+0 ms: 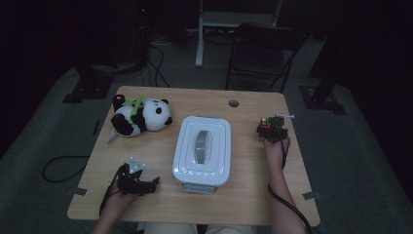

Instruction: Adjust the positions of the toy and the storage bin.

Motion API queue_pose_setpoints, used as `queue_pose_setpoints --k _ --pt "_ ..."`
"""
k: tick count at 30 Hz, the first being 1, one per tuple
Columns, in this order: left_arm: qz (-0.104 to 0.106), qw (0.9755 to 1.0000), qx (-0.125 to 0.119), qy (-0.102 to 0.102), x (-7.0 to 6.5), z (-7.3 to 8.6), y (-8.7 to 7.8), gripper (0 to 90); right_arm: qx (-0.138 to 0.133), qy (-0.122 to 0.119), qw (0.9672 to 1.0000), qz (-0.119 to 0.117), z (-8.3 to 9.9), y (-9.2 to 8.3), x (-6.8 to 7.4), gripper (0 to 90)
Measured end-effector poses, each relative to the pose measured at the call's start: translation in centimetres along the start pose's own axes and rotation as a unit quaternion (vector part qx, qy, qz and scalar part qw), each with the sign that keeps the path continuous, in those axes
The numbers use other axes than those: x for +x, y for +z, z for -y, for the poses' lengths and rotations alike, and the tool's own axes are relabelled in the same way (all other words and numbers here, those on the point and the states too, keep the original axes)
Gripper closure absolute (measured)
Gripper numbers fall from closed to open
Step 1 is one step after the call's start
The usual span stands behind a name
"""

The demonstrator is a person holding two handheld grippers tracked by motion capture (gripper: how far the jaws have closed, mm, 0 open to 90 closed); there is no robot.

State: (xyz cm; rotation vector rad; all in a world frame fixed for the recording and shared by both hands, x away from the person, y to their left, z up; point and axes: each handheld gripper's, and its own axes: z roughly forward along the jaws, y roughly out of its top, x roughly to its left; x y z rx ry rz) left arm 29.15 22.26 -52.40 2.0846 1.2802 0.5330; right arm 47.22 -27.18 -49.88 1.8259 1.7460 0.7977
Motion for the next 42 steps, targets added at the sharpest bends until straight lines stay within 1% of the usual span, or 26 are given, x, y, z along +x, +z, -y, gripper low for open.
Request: queue_pose_setpoints --k 3,6,7,8,9,11,14,16,19,27,32,37,42 --pt "-0.003 1.0 0.0 -0.003 0.0 0.0 0.0 4.9 -0.001 -0.006 1.0 -0.001 0.1 0.0 0.0 32.4" --pt "-0.007 0.9999 0.0 -0.009 0.0 0.1 -0.1 4.9 -0.004 -0.011 0.9999 0.005 0.1 -0.3 0.1 33.6" --pt "-0.008 0.9999 0.0 -0.011 0.0 0.1 -0.1 4.9 -0.002 -0.008 1.0 0.003 0.1 -0.4 0.1 33.7" --pt "-0.008 0.9999 0.0 -0.01 0.0 0.1 -0.1 4.8 -0.007 -0.002 1.0 -0.001 0.3 -0.8 0.0 33.7" --pt "-0.008 0.9999 0.0 -0.011 0.0 0.1 -0.1 4.8 -0.01 -0.005 0.9999 0.0 0.4 -1.0 0.0 33.8" --pt "-0.008 0.9999 0.0 -0.011 0.0 0.1 -0.1 4.8 -0.013 -0.006 0.9999 -0.007 0.6 -1.5 0.0 33.8" --pt "-0.009 0.9999 0.0 -0.01 0.1 0.1 -0.1 4.7 -0.017 -0.014 0.9997 -0.013 1.0 -2.3 0.0 33.7" --pt "-0.011 0.9998 0.001 -0.014 0.2 0.1 0.0 3.3 -0.025 -0.017 0.9994 -0.019 1.5 -3.1 -0.1 33.8" --pt "-0.009 0.9999 0.002 -0.011 0.2 0.1 0.0 3.2 -0.032 -0.023 0.9987 -0.032 2.3 -4.5 -0.1 33.7" --pt "0.0 1.0 0.002 0.0 0.4 0.0 0.0 3.2 -0.048 -0.066 0.9959 -0.038 4.7 -8.3 0.1 33.7" --pt "0.004 1.0 0.001 0.003 0.4 0.0 0.0 3.3 -0.056 -0.084 0.994 -0.043 6.4 -10.4 0.0 33.7" --pt "0.006 1.0 0.001 0.005 0.4 0.0 0.0 3.3 -0.057 -0.099 0.9927 -0.04 7.9 -12.2 -0.7 33.8" --pt "0.006 1.0 0.001 0.005 0.4 0.0 0.0 3.3 -0.054 -0.113 0.9908 -0.051 9.8 -13.5 -1.5 33.7"
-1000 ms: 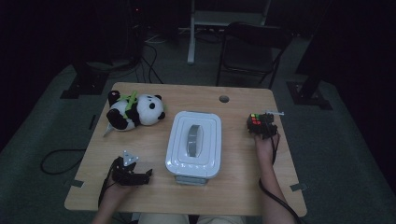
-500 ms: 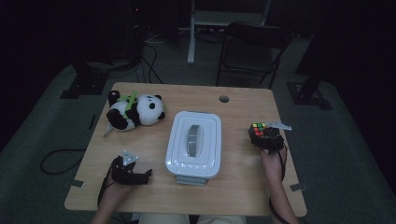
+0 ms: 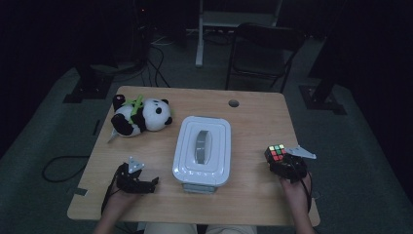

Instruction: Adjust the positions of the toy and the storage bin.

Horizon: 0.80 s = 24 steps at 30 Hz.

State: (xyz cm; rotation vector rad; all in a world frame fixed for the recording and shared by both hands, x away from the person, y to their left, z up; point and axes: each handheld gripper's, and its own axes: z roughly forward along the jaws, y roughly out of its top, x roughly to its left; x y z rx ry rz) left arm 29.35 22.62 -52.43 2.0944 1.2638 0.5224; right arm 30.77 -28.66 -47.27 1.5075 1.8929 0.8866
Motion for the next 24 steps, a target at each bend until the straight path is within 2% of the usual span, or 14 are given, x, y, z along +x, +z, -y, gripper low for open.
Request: queue_pose_setpoints --k 2,5,10,13,16,18,21,24 --pt "0.0 1.0 0.0 0.0 0.0 0.0 0.0 3.3 0.004 0.001 1.0 -0.001 0.9 -0.5 -0.1 33.7" --pt "-0.015 0.9998 0.002 -0.015 -0.1 -0.1 0.0 3.2 0.01 0.009 0.9999 -0.002 2.0 -1.0 -0.5 33.7" --pt "-0.019 0.9996 0.001 -0.019 -0.2 0.0 0.0 3.5 0.026 0.0 0.9997 0.005 3.5 -1.8 -0.7 33.7" --pt "-0.043 0.9981 0.004 -0.045 -0.3 0.1 -0.2 3.6 0.032 -0.004 0.9995 0.005 4.1 -2.1 -0.7 33.7" --pt "-0.061 0.9959 0.003 -0.066 -0.2 0.2 -0.3 2.9 0.036 0.002 0.9993 0.0 4.5 -2.5 -0.9 33.7" --pt "-0.063 0.9958 0.003 -0.067 -0.2 0.2 -0.3 3.0 0.037 0.001 0.9993 0.0 4.6 -2.6 -1.0 33.7" --pt "-0.044 0.9979 0.002 -0.047 -0.4 0.4 -0.4 3.0 0.043 0.004 0.9991 0.002 5.1 -3.0 -1.3 33.7" --pt "-0.032 0.9989 0.002 -0.033 -0.6 0.4 -0.4 3.0 0.051 0.006 0.9987 0.003 5.6 -2.8 -1.5 33.7"
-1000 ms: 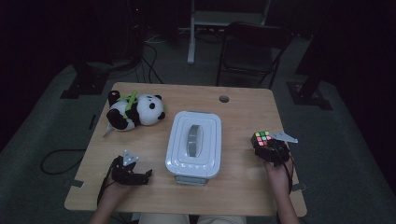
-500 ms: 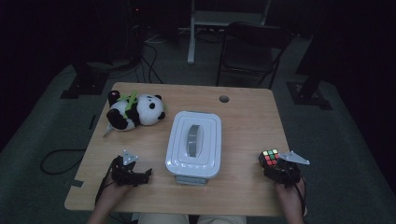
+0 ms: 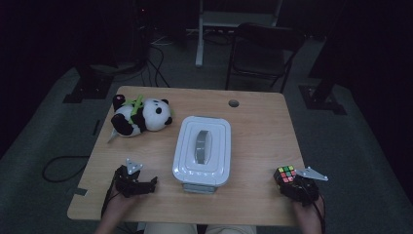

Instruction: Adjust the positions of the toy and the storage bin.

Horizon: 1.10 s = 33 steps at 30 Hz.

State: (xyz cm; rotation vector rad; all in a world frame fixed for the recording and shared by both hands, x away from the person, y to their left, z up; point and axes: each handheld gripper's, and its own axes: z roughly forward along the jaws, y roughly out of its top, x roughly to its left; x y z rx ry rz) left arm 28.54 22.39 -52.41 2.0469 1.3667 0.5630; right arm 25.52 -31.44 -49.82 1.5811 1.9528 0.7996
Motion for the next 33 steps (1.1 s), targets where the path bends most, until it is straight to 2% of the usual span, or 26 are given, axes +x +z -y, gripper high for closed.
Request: queue_pose_setpoints --k 3,7,10,11,17,20,22,23,28,29,31,33 --pt "0.006 1.0 -0.001 0.005 -0.1 0.0 0.0 3.0 -0.006 0.011 0.9999 -0.007 0.4 0.1 -0.3 33.6" --pt "0.008 0.9999 -0.001 0.007 0.0 0.0 0.0 3.0 -0.001 0.013 0.9998 -0.016 0.3 -0.1 -0.6 32.1" --pt "0.01 0.9999 -0.001 0.008 0.0 0.1 0.0 3.0 -0.016 0.031 0.999 -0.027 0.0 -0.6 -1.0 27.0" --pt "0.01 0.9999 -0.001 0.009 0.0 0.1 0.0 3.0 -0.018 0.031 0.999 -0.026 -0.1 -0.7 -1.0 23.9" --pt "0.02 0.9996 -0.001 0.02 0.0 0.1 -0.1 3.0 -0.051 0.025 0.998 -0.027 -1.7 -1.8 -0.7 20.1" --pt "0.022 0.9995 -0.001 0.023 0.1 0.1 -0.1 3.0 -0.073 0.042 0.995 -0.053 -2.5 -2.0 -0.5 19.6" --pt "0.022 0.9995 -0.001 0.023 0.1 0.1 -0.1 3.0 -0.083 0.049 0.9927 -0.073 -3.0 -2.0 -0.2 15.4" --pt "0.022 0.9995 -0.001 0.023 0.1 0.1 -0.1 3.0 -0.088 0.043 0.9917 -0.083 -3.3 -1.9 0.2 13.2" --pt "0.026 0.9993 -0.001 0.028 0.2 0.1 -0.1 3.0 -0.1 0.002 0.9915 -0.083 -4.3 -1.6 2.5 13.4" --pt "0.026 0.9993 -0.001 0.028 0.2 0.1 -0.1 3.0 -0.109 -0.008 0.9908 -0.08 -4.4 -1.5 3.1 13.4" --pt "0.027 0.9992 -0.001 0.028 0.2 0.1 -0.1 3.0 -0.116 -0.014 0.9886 -0.095 -4.6 -1.2 3.8 13.4" --pt "0.028 0.9992 -0.001 0.03 0.2 0.1 -0.1 3.0 -0.13 -0.019 0.9863 -0.099 -4.5 -0.7 4.6 13.5"
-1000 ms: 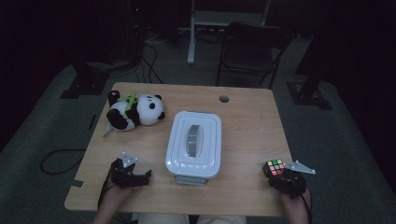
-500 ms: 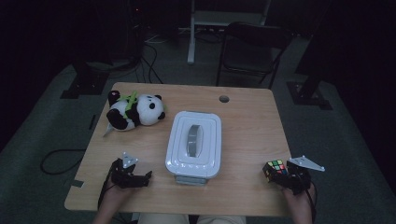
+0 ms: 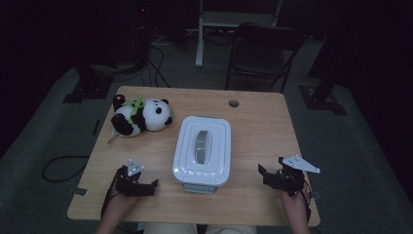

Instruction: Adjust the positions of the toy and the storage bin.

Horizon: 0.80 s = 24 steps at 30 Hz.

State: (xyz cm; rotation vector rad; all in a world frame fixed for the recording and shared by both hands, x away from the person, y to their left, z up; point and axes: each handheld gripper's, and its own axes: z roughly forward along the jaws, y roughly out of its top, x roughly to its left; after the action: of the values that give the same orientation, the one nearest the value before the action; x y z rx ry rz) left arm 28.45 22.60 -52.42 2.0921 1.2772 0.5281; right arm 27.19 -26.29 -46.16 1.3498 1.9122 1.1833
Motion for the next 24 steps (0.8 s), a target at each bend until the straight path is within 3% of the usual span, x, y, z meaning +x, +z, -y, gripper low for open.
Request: queue_pose_setpoints --k 5,10,12,15,18,24 --pt "0.002 1.0 0.0 0.002 0.0 0.0 0.0 3.0 0.019 -0.025 0.9995 -0.003 0.6 1.6 1.5 13.5" --pt "0.004 1.0 0.0 0.004 0.1 0.0 0.0 3.0 0.027 -0.031 0.9991 -0.01 1.1 2.4 2.2 13.5" --pt "0.004 1.0 0.0 0.004 0.1 0.0 0.0 3.0 0.018 -0.026 0.9992 -0.023 1.5 3.0 2.5 13.6" --pt "0.004 1.0 -0.001 0.004 0.1 0.0 0.0 3.0 0.02 -0.024 0.9993 -0.02 1.9 3.6 2.6 14.0" --pt "0.005 1.0 -0.001 0.004 0.1 0.0 0.0 3.1 0.041 -0.037 0.9984 -0.012 2.5 4.7 3.0 14.1" --pt "0.005 1.0 -0.001 0.004 0.1 0.0 0.0 3.1 0.049 -0.04 0.9974 -0.036 3.6 5.8 3.2 16.2"
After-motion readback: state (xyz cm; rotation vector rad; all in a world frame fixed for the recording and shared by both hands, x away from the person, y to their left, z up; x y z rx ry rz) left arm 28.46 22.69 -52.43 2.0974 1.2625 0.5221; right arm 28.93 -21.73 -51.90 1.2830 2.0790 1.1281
